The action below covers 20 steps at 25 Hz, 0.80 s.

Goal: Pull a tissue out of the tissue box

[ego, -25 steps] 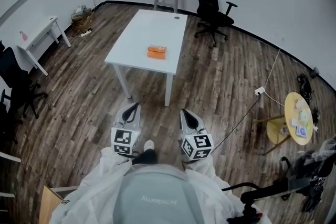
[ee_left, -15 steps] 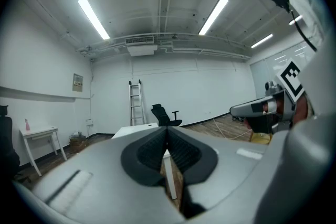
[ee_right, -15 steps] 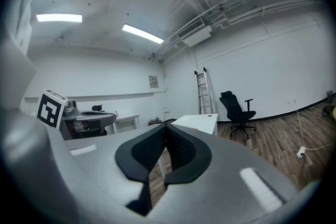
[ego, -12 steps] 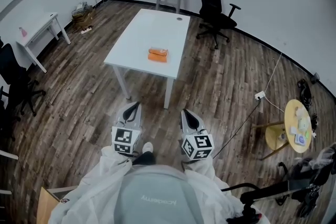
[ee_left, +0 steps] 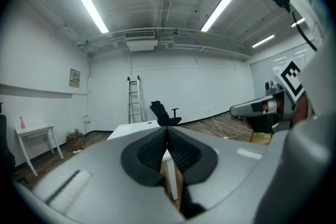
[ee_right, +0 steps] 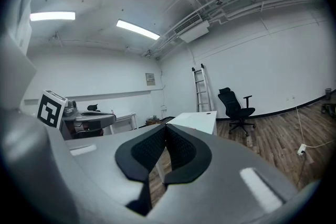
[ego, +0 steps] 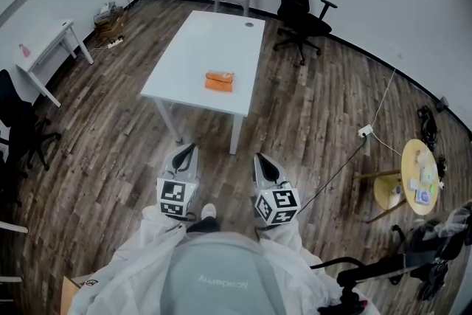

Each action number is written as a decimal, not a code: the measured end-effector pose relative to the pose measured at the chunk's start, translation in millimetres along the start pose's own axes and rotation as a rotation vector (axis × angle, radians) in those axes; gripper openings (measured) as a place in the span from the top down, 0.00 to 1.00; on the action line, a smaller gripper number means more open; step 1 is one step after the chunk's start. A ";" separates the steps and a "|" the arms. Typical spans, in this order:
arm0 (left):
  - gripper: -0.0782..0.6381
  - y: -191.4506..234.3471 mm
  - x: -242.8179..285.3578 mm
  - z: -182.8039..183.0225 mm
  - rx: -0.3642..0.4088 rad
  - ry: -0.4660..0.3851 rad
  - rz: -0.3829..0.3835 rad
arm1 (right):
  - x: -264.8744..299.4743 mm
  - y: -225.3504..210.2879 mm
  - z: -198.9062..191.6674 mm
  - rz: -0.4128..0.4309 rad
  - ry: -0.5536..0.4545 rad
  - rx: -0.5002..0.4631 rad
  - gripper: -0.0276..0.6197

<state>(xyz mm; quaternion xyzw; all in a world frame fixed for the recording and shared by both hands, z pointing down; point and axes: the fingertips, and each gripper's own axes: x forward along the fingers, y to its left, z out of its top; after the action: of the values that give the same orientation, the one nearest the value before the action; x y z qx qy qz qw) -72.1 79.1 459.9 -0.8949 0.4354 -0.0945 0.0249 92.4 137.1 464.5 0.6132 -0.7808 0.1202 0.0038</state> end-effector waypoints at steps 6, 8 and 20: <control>0.89 18.2 24.9 -1.2 0.000 0.004 -0.020 | 29.1 -4.7 1.8 -0.014 0.008 0.006 0.95; 0.89 27.8 33.2 -1.5 0.002 0.007 -0.021 | 41.0 -4.8 3.2 -0.016 0.008 0.009 0.95; 0.89 73.9 82.0 -5.1 0.009 0.016 -0.049 | 102.7 -11.6 11.6 -0.041 0.014 0.024 0.95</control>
<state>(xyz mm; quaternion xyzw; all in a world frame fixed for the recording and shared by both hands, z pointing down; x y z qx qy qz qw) -80.9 -30.9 467.6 -0.9044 0.4130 -0.1043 0.0231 79.7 34.1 471.1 0.6281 -0.7665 0.1339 0.0044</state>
